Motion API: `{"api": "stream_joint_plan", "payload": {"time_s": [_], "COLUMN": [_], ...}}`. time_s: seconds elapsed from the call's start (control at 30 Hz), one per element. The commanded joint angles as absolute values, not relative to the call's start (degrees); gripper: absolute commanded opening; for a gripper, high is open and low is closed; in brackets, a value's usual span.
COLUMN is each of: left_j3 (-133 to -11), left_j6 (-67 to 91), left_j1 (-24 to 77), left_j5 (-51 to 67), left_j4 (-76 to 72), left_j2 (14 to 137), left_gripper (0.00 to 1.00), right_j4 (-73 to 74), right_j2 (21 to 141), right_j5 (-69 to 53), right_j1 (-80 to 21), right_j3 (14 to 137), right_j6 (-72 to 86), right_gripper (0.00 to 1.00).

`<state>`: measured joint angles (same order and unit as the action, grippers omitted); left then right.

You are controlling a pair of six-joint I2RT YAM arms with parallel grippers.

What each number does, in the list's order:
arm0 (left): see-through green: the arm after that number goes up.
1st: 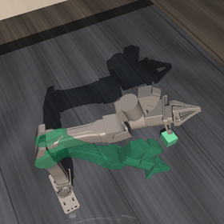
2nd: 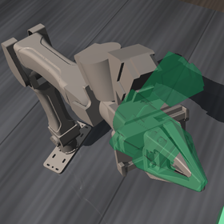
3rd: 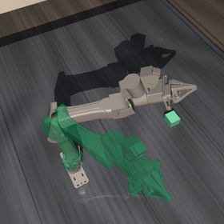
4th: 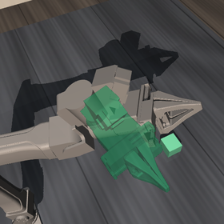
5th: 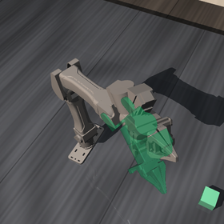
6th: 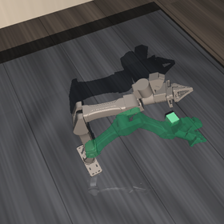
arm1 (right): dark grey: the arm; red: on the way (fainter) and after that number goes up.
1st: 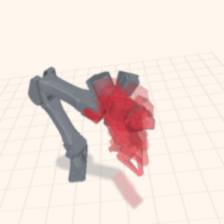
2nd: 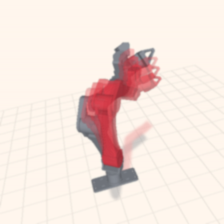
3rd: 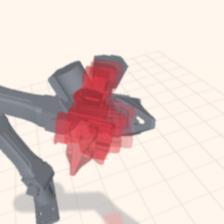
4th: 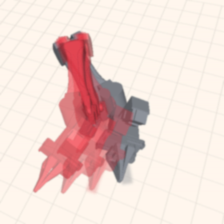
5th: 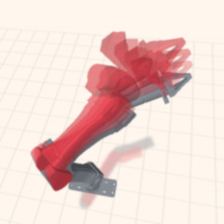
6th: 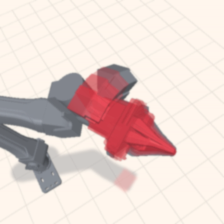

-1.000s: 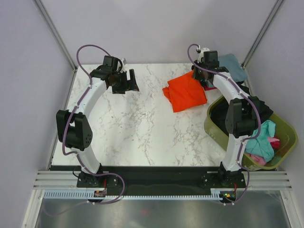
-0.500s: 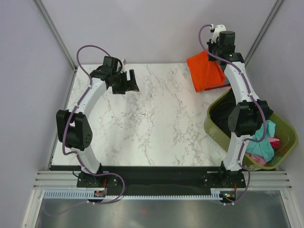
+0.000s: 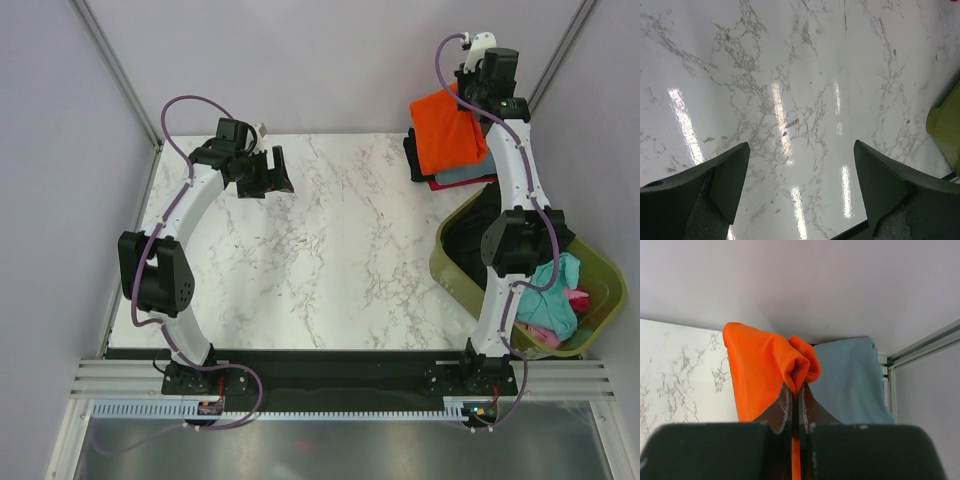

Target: Fold and stack the t-shirts

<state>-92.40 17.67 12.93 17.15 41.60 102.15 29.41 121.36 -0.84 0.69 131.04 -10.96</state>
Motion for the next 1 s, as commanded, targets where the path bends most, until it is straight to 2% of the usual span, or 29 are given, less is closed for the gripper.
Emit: {"api": "stream_joint_plan", "payload": {"time_s": [0.0, 0.47, 0.57, 0.67, 0.77, 0.83, 0.87, 0.9, 0.97], "left_j3": [-92.1, -91.8, -91.9, -91.8, -91.7, -91.6, -91.7, -91.5, -91.6], "left_j6": [18.8, 19.6, 19.8, 19.8, 19.9, 20.0, 19.9, 20.0, 19.9], "left_j1": [12.7, 12.7, 12.7, 12.7, 12.7, 12.7, 12.7, 12.7, 12.7], "left_j5": [19.5, 22.1, 23.3, 23.7, 24.3, 24.3, 24.5, 24.4, 24.8], "left_j4": [40.2, 39.8, 39.8, 39.8, 39.8, 39.7, 39.7, 39.8, 39.8], "left_j2": [102.1, 104.0, 104.6, 105.0, 105.4, 105.7, 106.2, 106.3, 106.8], "left_gripper": [0.92, 0.92, 0.92, 0.92, 0.92, 0.92, 0.92, 0.92, 0.92], "right_j4": [28.9, 26.5, 17.4, 2.3, -2.2, -5.0, -7.6, -14.6, -19.3], "right_j2": [121.8, 133.5, 136.0, 140.7, 152.5, 157.0, 158.3, 157.9, 157.2], "right_j5": [-4.7, -4.9, -1.0, 2.4, 5.7, 7.0, 8.1, 9.0, 11.3], "right_j1": [2.3, 7.6, 8.5, 8.9, 9.3, 9.3, 9.3, 9.4, 9.4], "right_j3": [133.3, 141.3, 137.6, 130.4, 139.8, 146.3, 145.5, 140.8, 137.6], "right_j6": [-12.0, -12.2, -11.1, -11.7, -12.0, -11.9, -10.8, -10.1, -8.4], "right_gripper": [0.0, 0.0, 0.0, 0.02, 0.01, 0.04, 0.11, 0.15, 0.21]}}
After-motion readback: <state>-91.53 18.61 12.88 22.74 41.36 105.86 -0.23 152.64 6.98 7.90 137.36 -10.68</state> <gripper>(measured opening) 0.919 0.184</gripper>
